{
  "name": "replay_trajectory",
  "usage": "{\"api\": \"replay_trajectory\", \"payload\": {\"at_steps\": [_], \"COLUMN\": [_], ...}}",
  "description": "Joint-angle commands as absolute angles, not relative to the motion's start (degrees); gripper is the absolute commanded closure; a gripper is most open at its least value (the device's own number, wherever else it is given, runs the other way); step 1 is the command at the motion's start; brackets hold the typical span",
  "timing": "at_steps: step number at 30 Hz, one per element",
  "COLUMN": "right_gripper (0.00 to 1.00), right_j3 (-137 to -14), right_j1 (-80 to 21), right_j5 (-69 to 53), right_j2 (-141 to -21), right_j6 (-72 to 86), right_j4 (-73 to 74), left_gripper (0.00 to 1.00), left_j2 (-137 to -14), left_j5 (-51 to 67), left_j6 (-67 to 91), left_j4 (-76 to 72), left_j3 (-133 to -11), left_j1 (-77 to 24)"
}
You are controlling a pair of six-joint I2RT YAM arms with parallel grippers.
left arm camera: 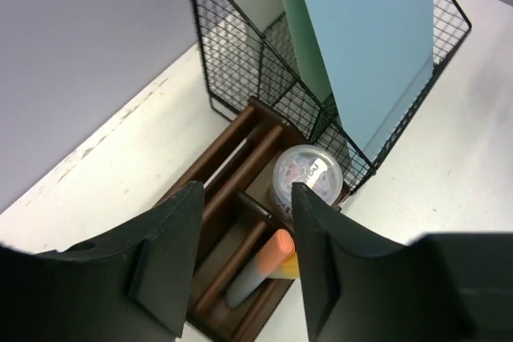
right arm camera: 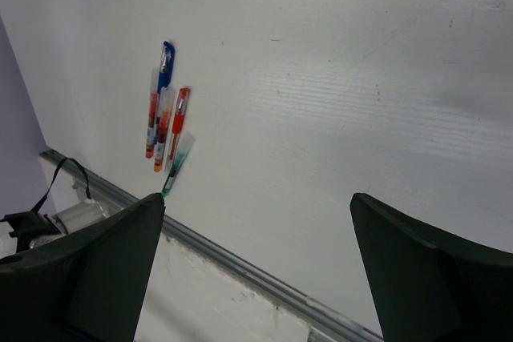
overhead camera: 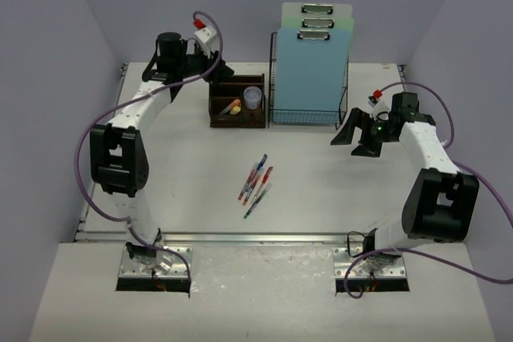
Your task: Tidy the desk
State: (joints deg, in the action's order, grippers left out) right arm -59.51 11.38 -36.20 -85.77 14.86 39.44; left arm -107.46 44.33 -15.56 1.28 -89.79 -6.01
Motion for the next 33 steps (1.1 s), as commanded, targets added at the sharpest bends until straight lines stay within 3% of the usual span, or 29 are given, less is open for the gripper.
{"api": "replay_trajectory", "payload": {"at_steps": [1,8,14,18,23,33], "right_gripper": [0.01,0.01,0.01,0.01,0.01,0.01], "right_j3": [-60.94,-57.13,-53.94,-52.68,-51.85,-51.5], "right_j1": [10.56,8.54,7.82,7.75,7.82,7.73], "right_j5": [-34.89,-26.86,-23.6,-23.71,-23.82,-23.47], "right_j2": [-82.41,-79.32,-77.31,-77.06,-77.35,-77.87], "right_j6": [13.09,9.38,6.57,6.82,6.94,6.91], "right_j4": [37.67,35.02,33.85,33.4,32.96,32.78], "left_gripper": [0.57,0.59,0.64,0.72,0.68,0.7], "left_j2": [-100.87,-89.03,-87.88,-90.35,-91.09,-99.26], "left_j5": [35.14,18.09,14.86,11.07,4.83,2.37], "left_j6": [-10.74,-16.38,-11.98,-6.95,-3.23,2.35], "left_j4": [22.85,26.55,27.32,28.19,24.42,23.64], "left_j3": [-95.57,-77.93,-69.17,-66.47,-61.7,-63.44], "left_j1": [-8.1,-21.27,-27.03,-31.26,-36.5,-38.58]}}
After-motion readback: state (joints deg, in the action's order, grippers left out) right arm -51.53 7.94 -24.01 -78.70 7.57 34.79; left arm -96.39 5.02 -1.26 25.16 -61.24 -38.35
